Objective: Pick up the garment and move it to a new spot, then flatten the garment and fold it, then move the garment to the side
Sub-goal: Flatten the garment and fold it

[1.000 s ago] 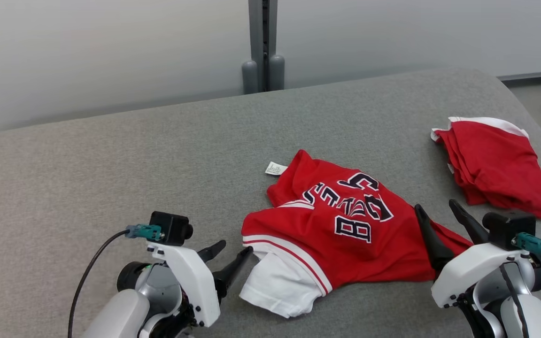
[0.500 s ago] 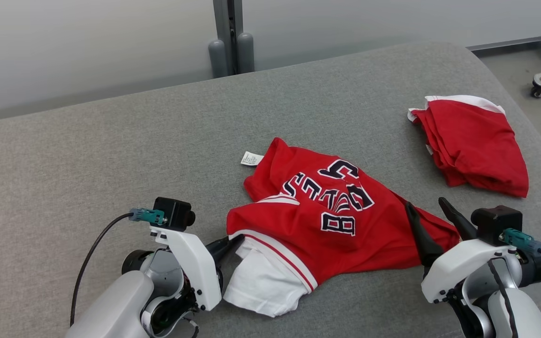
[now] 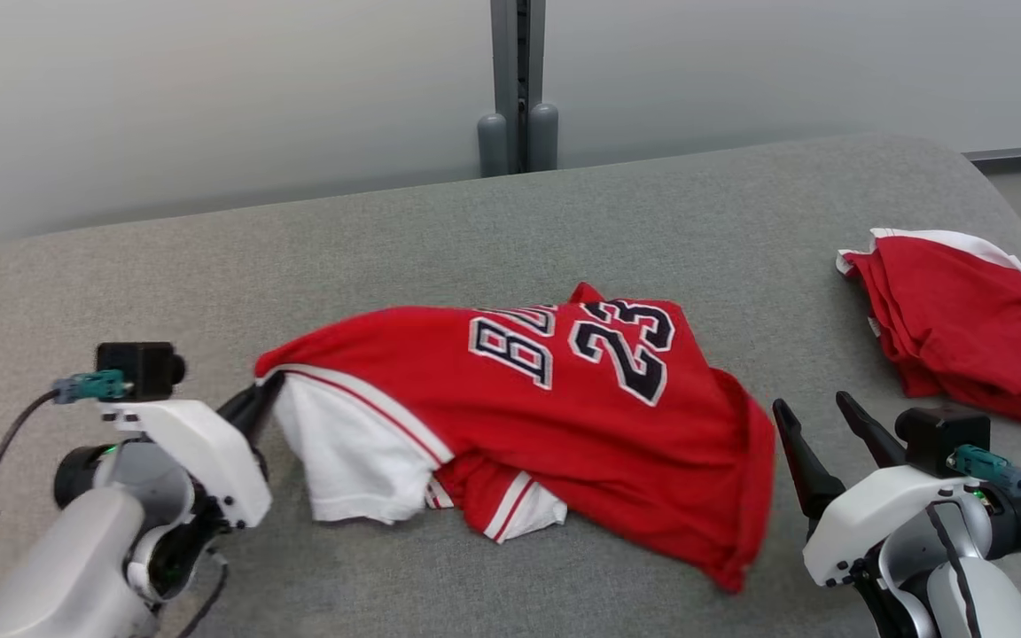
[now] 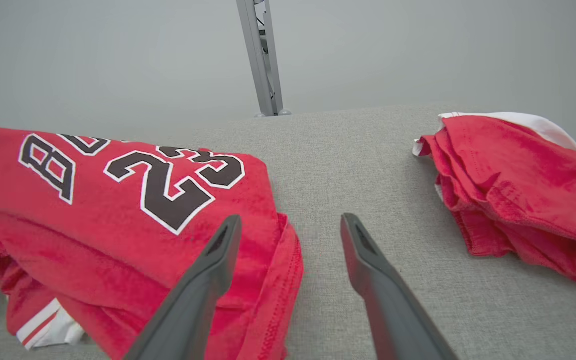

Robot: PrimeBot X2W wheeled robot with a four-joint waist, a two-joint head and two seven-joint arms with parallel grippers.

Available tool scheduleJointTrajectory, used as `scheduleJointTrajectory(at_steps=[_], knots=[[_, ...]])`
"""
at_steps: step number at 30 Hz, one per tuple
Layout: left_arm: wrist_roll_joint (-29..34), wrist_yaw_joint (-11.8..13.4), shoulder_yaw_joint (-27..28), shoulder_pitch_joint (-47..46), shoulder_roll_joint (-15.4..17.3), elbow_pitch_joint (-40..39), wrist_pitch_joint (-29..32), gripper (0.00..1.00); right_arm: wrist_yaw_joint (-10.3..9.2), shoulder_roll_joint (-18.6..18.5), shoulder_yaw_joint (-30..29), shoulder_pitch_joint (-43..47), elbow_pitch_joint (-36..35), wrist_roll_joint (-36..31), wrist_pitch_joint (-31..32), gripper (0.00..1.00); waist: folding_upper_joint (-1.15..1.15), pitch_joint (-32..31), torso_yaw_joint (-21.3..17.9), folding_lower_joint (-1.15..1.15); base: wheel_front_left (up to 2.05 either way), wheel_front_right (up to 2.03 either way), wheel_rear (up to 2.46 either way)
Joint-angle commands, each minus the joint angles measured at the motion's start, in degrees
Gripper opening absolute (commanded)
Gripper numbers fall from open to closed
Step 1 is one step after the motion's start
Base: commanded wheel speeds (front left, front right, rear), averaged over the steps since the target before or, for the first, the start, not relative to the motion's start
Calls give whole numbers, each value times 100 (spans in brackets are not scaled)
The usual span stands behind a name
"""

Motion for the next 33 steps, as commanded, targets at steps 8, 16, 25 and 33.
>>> scheduleJointTrajectory(at_steps=[8, 16, 25, 33], knots=[[-389, 406, 542, 330, 240, 1200, -288, 0, -1, -73, 17, 14, 63, 37, 15, 100, 0, 53, 70, 0, 0, 0, 0], [-325, 59, 532, 386, 79, 1481, -841, 100, -1, -115, 5, 52, 187, 76, -32, 100, 0, -22, 104, 0, 0, 0, 0], [-58, 343, 771, 885, 488, 491, -1811, 100, -1, -132, -36, 148, 193, 91, -80, 100, 0, -146, 180, 0, 0, 0, 0], [759, 1271, 1322, 1966, 585, -1347, -2204, 100, -1, -65, -104, 373, 124, 146, -215, 100, 0, -206, 306, 0, 0, 0, 0]])
